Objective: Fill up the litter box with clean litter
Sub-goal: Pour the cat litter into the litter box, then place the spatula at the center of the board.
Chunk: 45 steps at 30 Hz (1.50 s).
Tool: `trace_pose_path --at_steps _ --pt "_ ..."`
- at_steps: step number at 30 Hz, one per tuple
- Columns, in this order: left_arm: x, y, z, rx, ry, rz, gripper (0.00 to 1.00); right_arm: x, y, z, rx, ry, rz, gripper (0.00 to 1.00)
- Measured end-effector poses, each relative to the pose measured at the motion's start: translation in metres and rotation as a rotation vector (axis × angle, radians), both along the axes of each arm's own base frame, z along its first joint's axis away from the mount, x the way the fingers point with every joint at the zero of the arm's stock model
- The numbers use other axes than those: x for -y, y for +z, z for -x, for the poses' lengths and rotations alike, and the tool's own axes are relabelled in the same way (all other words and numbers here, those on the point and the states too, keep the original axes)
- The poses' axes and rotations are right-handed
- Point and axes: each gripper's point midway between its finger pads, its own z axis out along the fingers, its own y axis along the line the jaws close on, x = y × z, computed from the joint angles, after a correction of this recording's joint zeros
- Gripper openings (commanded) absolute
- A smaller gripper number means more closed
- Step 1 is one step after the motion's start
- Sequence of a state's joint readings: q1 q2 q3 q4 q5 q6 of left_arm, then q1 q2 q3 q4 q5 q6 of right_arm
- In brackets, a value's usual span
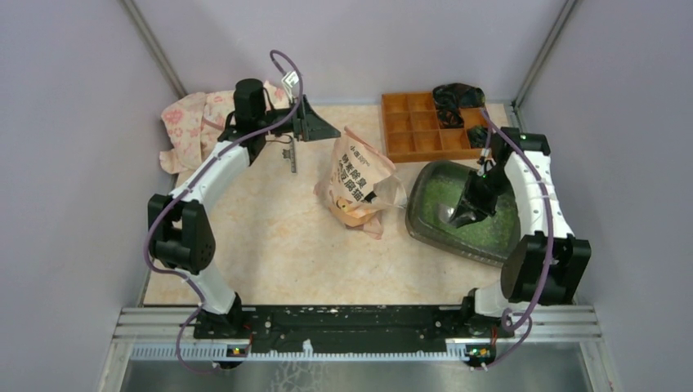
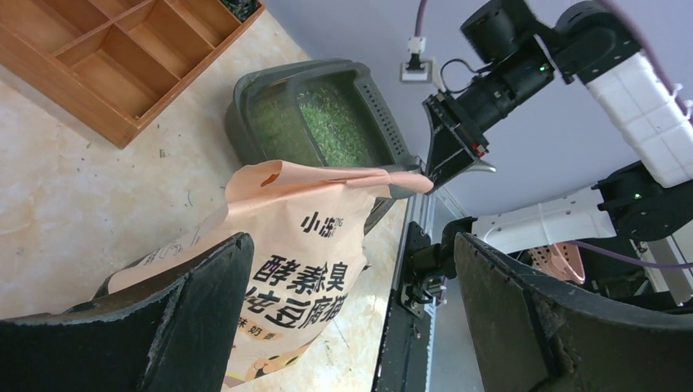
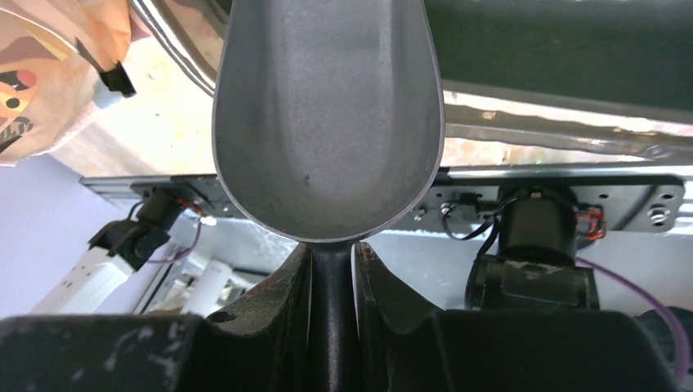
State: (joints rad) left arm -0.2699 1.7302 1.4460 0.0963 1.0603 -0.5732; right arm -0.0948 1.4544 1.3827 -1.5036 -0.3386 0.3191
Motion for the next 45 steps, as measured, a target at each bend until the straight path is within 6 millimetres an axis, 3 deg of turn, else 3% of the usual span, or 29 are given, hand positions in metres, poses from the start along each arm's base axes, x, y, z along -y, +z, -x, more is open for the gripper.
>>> trace_pose_path --at_steps 5,9,18,24,28,32,37,42,45 --pt "-0.003 0.003 -0.001 0.001 -0.005 0.014 0.98 0.0 -0.009 0.01 -0.065 -0.072 -0.086 0.0" --pt "-0.007 0.004 -0.003 0.001 -0.001 0.015 0.98 0.004 -0.006 0.006 -0.063 -0.14 -0.145 0.0" --pt "-0.011 0.004 -0.005 0.002 0.007 0.015 0.98 0.012 0.038 -0.03 0.151 -0.157 -0.168 0.0" --pt "-0.011 0.003 -0.005 0.001 0.008 0.014 0.98 0.025 0.05 -0.015 0.309 -0.154 -0.016 0.0" --pt "-0.011 -0.001 -0.007 0.0 0.021 0.002 0.98 0.025 0.072 -0.002 0.516 -0.114 0.091 0.0" --pt "-0.014 -0.01 -0.012 -0.014 0.061 -0.031 0.98 -0.001 0.096 0.013 0.695 0.003 0.111 0.0" --pt "-0.021 -0.024 -0.023 -0.052 0.15 -0.095 0.99 -0.038 0.112 0.042 0.826 0.136 -0.013 0.0" --pt "-0.038 -0.021 -0.037 -0.08 0.276 -0.144 0.99 -0.068 0.103 0.046 0.806 0.256 -0.141 0.0" --pt "-0.062 -0.012 -0.043 -0.096 0.371 -0.152 0.99 -0.109 0.089 0.052 0.769 0.464 -0.195 0.0"
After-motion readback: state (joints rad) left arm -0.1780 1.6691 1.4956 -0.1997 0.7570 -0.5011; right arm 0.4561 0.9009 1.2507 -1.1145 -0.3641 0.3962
